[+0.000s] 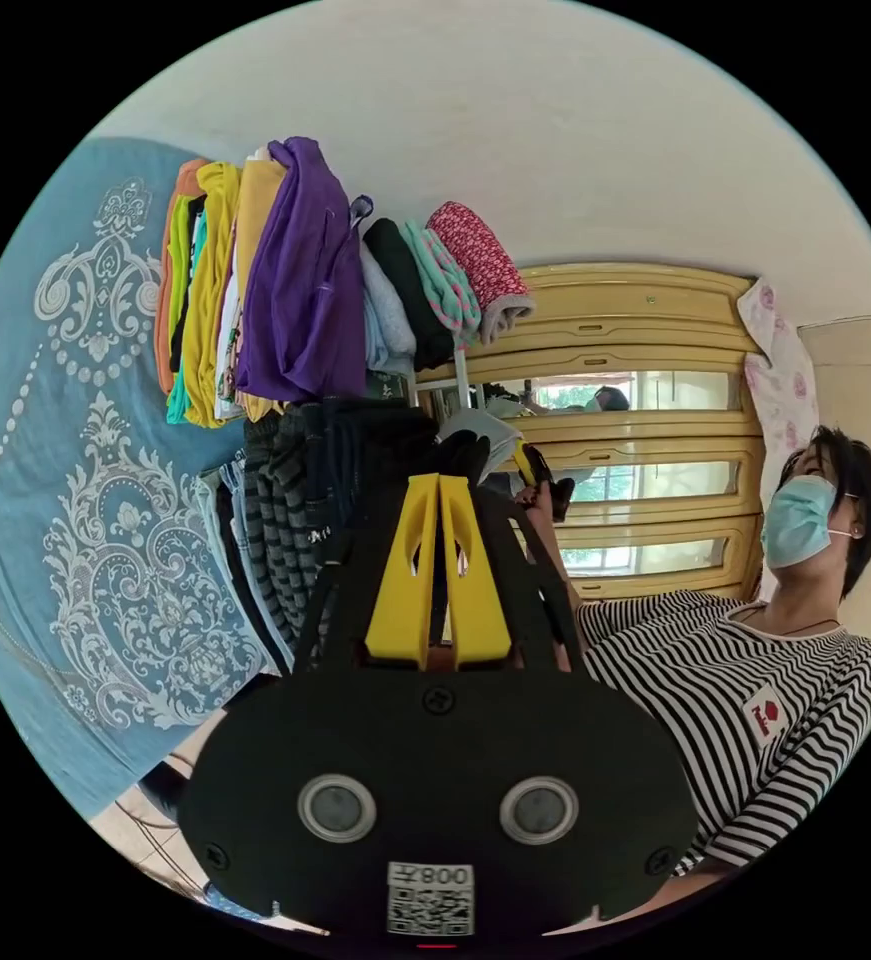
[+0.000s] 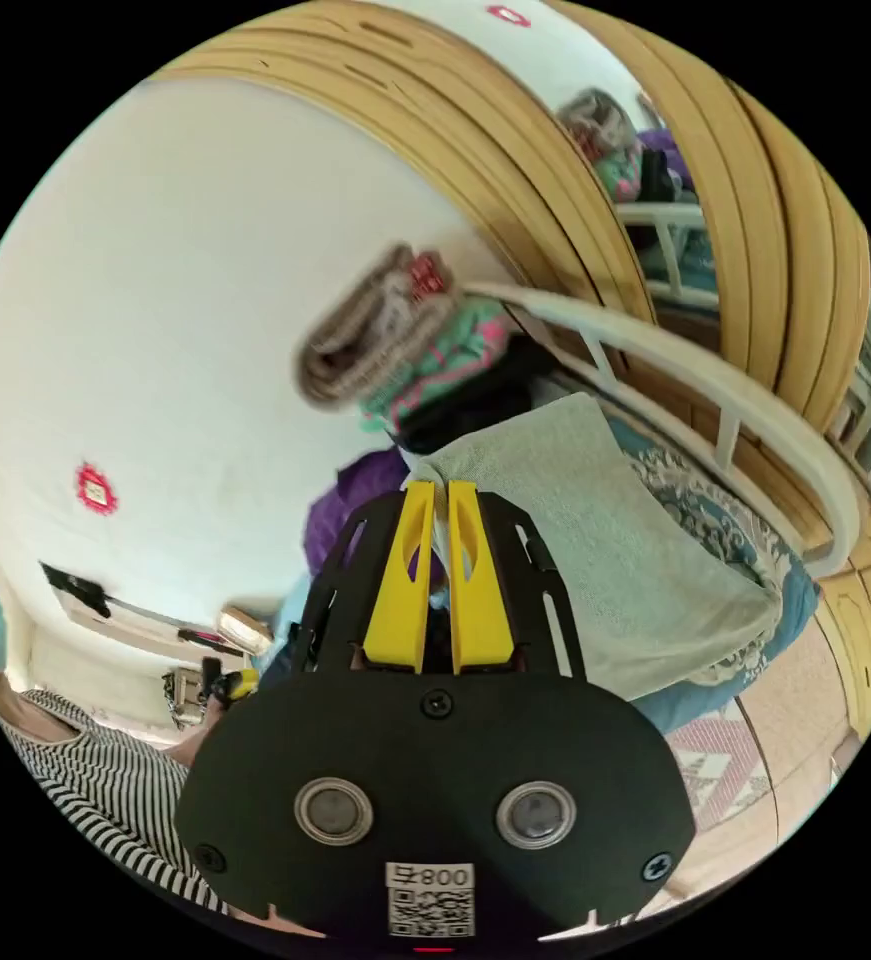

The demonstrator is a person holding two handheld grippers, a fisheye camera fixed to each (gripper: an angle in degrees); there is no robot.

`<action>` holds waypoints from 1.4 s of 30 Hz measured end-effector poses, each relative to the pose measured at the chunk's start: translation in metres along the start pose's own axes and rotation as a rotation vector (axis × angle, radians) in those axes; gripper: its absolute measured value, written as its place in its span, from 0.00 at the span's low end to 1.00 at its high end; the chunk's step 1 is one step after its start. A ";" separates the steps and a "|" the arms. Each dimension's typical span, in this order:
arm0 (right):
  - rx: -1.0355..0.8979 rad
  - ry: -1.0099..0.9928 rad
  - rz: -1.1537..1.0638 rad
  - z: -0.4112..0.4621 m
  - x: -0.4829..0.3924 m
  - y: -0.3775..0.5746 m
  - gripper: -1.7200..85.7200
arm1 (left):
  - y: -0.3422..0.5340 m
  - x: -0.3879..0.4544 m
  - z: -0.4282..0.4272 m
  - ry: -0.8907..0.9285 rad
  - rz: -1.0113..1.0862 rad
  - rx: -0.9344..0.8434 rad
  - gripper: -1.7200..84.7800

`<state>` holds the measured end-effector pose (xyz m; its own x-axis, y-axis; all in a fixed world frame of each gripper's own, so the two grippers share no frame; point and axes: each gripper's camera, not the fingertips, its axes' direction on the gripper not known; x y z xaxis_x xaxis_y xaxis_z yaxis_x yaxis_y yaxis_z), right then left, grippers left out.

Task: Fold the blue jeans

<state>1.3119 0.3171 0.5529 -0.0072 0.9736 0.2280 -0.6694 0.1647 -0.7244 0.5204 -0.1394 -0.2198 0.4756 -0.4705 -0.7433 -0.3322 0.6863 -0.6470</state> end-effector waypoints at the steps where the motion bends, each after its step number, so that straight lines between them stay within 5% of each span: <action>1: 0.068 -0.047 -0.034 -0.022 -0.022 0.002 0.04 | 0.004 0.001 -0.004 0.012 0.008 0.005 0.02; 11: 0.305 -0.360 -0.595 -0.102 -0.319 0.053 0.04 | 0.084 0.037 -0.116 0.155 0.263 0.150 0.08; 25: 0.147 -0.707 -0.898 -0.022 -0.641 0.261 0.04 | 0.234 0.105 -0.276 -0.230 0.680 0.251 0.17; 34: -0.210 -0.880 -0.795 0.143 -0.695 0.415 0.04 | 0.360 0.038 -0.385 -0.320 0.467 0.267 0.19; 42: -0.552 -1.090 -0.812 0.266 -0.736 0.556 0.04 | 0.453 0.003 -0.476 -0.747 0.095 0.568 0.18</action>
<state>0.7476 -0.3496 0.1555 -0.4882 0.0289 0.8722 -0.4024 0.8794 -0.2544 -0.0169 -0.0937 -0.5961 0.9313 -0.0570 -0.3598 -0.0428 0.9637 -0.2634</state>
